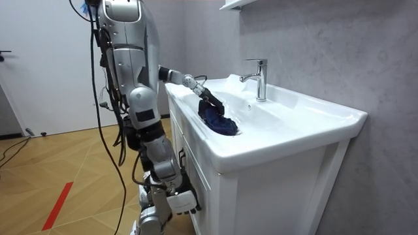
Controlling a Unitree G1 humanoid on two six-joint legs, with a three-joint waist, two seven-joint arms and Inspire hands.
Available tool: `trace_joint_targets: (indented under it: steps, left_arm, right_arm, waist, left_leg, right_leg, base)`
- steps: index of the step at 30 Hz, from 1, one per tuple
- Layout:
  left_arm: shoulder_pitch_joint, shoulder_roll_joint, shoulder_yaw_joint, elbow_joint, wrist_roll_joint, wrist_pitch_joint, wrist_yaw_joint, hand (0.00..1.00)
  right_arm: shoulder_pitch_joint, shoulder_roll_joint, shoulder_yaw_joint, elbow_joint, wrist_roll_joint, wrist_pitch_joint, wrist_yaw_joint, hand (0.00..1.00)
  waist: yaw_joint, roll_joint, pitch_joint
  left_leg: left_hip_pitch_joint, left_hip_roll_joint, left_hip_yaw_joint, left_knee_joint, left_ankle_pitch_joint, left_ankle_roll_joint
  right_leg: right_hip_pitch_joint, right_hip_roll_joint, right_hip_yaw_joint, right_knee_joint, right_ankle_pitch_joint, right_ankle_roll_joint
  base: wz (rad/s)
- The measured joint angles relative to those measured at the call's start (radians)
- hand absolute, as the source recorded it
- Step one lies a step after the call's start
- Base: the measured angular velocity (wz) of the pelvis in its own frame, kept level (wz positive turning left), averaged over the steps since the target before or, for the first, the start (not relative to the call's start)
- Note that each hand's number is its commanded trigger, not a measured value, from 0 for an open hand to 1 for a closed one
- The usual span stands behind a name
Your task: Wipe basin
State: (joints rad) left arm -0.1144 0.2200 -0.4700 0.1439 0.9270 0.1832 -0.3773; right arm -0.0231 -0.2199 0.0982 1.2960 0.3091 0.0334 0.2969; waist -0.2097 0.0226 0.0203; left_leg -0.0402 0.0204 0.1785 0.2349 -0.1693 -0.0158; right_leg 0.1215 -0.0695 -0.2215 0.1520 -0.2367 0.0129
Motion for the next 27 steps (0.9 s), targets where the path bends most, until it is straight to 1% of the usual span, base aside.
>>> trace_joint_targets:
  steps: [1,2,3,4,5,7,9,12,13,15,16,17,20,21,23,24,25,27]
  left_arm:
    - [-0.012,-0.008,-0.025,0.001,-0.001,-0.001,0.000,1.00]
    - [-0.017,-0.010,-0.034,0.002,-0.002,-0.001,0.000,1.00]
    - [-0.026,-0.018,-0.049,0.005,-0.007,-0.003,0.000,1.00]
    - [-0.034,-0.029,-0.053,0.013,-0.022,-0.013,-0.001,1.00]
    - [-0.040,-0.035,-0.056,0.020,-0.026,-0.016,-0.001,1.00]
    - [-0.056,-0.055,-0.065,0.028,-0.031,-0.022,-0.006,1.00]
    - [-0.068,-0.064,-0.065,0.046,-0.031,-0.024,-0.010,1.00]
    - [-0.080,-0.069,-0.065,0.051,-0.031,-0.024,-0.023,1.00]
    - [-0.082,-0.072,-0.065,0.051,-0.031,-0.024,-0.026,1.00]
    - [-0.085,-0.081,-0.065,0.057,-0.033,-0.024,-0.027,1.00]
    - [-0.096,-0.091,-0.065,0.079,-0.045,-0.024,-0.027,1.00]
    - [-0.101,-0.093,-0.065,0.087,-0.055,-0.024,-0.026,1.00]
    - [-0.135,-0.098,-0.066,0.128,-0.086,-0.023,-0.024,1.00]
    - [-0.139,-0.098,-0.066,0.134,-0.095,-0.023,-0.020,1.00]
    - [-0.142,-0.102,-0.066,0.144,-0.109,-0.024,-0.010,1.00]
    - [-0.150,-0.111,-0.066,0.160,-0.110,-0.024,-0.003,1.00]
    - [-0.159,-0.123,-0.067,0.178,-0.110,-0.024,0.000,1.00]
    - [-0.168,-0.133,-0.081,0.190,-0.110,-0.024,0.014,1.00]
  right_arm:
    - [-0.005,0.004,0.000,0.004,0.001,-0.001,0.000,0.00]
    - [-0.007,0.006,-0.002,0.007,0.001,-0.002,0.000,0.00]
    - [-0.016,0.009,-0.002,0.018,0.002,-0.002,-0.001,0.00]
    - [-0.022,0.013,-0.002,0.020,0.001,-0.003,-0.001,0.00]
    - [-0.023,0.013,-0.002,0.020,0.001,-0.003,-0.002,0.00]
    - [-0.025,0.015,-0.004,0.022,0.000,-0.003,-0.004,0.00]
    - [-0.026,0.016,-0.004,0.022,0.000,-0.003,-0.009,0.00]
    - [-0.026,0.020,-0.006,0.018,0.000,-0.003,-0.014,0.00]
    - [-0.025,0.020,-0.014,0.016,0.000,-0.003,-0.014,0.00]
    - [-0.016,0.021,-0.024,0.012,0.001,-0.003,-0.012,0.00]
    - [-0.011,0.020,-0.024,0.009,0.012,-0.002,-0.012,0.00]
    - [-0.007,0.020,-0.024,0.006,0.019,-0.002,-0.012,0.00]
    - [0.004,0.016,-0.023,-0.007,0.037,-0.002,-0.011,0.00]
    - [0.004,0.014,-0.023,-0.010,0.039,-0.002,-0.010,0.00]
    - [0.004,0.008,-0.024,-0.010,0.048,-0.004,-0.010,0.00]
    - [0.005,0.005,-0.023,-0.010,0.061,-0.006,-0.010,0.00]
    - [0.008,0.006,-0.022,-0.009,0.079,-0.009,-0.009,0.00]
    - [0.007,0.009,-0.021,-0.010,0.083,-0.010,-0.009,0.00]
  waist:
    - [-0.009,-0.001,0.0000]
    - [-0.014,-0.001,0.0004]
    - [-0.027,-0.002,0.0007]
    - [-0.036,-0.002,0.0006]
    - [-0.038,-0.002,0.0006]
    - [-0.048,-0.002,0.0008]
    - [-0.052,-0.002,0.0008]
    - [-0.062,0.000,-0.0002]
    - [-0.065,0.003,-0.0021]
    - [-0.069,0.003,-0.0020]
    - [-0.070,0.009,-0.0053]
    - [-0.071,0.011,-0.0057]
    - [-0.078,0.017,-0.0039]
    - [-0.085,0.025,-0.0049]
    - [-0.090,0.034,-0.0014]
    - [-0.093,0.040,0.0005]
    - [-0.098,0.042,0.0000]
    - [-0.106,0.042,-0.0001]
  left_leg:
    - [0.000,0.000,0.000,-0.002,0.000,0.000]
    - [0.000,0.000,0.000,-0.002,0.000,0.000]
    - [0.000,0.000,0.000,-0.004,0.000,0.000]
    - [0.001,0.000,0.001,-0.008,0.000,0.000]
    - [0.002,0.000,0.002,-0.011,0.000,0.000]
    - [0.004,0.000,0.010,-0.015,0.000,0.000]
    - [0.016,0.000,0.021,-0.023,0.000,0.000]
    - [0.026,0.000,0.036,-0.032,0.000,0.000]
    - [0.026,0.000,0.037,-0.032,0.000,0.000]
    - [0.030,-0.001,0.037,-0.033,0.000,0.000]
    - [0.032,-0.001,0.037,-0.033,-0.001,0.001]
    - [0.032,-0.001,0.037,-0.033,-0.001,0.001]
    - [0.035,-0.001,0.042,-0.033,-0.001,0.001]
    - [0.036,-0.001,0.046,-0.033,-0.001,0.002]
    - [0.040,-0.001,0.052,-0.035,-0.001,0.002]
    - [0.047,-0.001,0.053,-0.036,-0.001,0.002]
    - [0.052,-0.001,0.053,-0.036,-0.001,0.002]
    - [0.053,0.001,0.052,-0.035,0.000,0.002]
  right_leg:
    - [-0.001,0.000,0.000,0.001,0.001,0.001]
    - [-0.001,0.000,0.001,0.002,0.001,0.001]
    - [-0.001,0.000,0.001,0.003,0.001,0.000]
    - [0.000,0.000,0.002,0.004,0.002,0.000]
    - [0.000,0.000,0.003,0.004,0.002,0.000]
    - [-0.003,0.000,0.010,0.004,0.003,0.000]
    - [-0.002,-0.002,0.020,0.004,0.003,0.001]
    - [-0.002,-0.003,0.031,0.004,0.005,0.004]
    - [-0.002,-0.003,0.033,0.004,0.007,0.006]
    - [-0.001,-0.004,0.038,0.003,0.008,0.007]
    - [0.000,-0.004,0.042,0.003,0.008,0.008]
    - [0.000,-0.004,0.042,0.003,0.009,0.008]
    - [0.000,-0.003,0.057,0.003,0.009,0.008]
    - [0.000,-0.004,0.061,0.004,0.009,0.008]
    - [0.001,-0.004,0.072,0.008,0.009,0.008]
    - [0.000,-0.005,0.075,0.009,0.009,0.008]
    - [0.004,-0.004,0.075,0.012,0.009,0.008]
    - [0.004,-0.004,0.075,0.015,0.008,0.008]
  base:
    - [0.00]
    - [0.00]
    - [0.00]
    - [0.00]
    - [-0.03]
    - [-0.06]
    - [-0.15]
    - [-0.14]
    - [-0.09]
    - [0.00]
    - [0.00]
    - [0.00]
    - [-0.07]
    - [-0.11]
    - [-0.14]
    - [-0.08]
    - [-0.04]
    - [0.00]
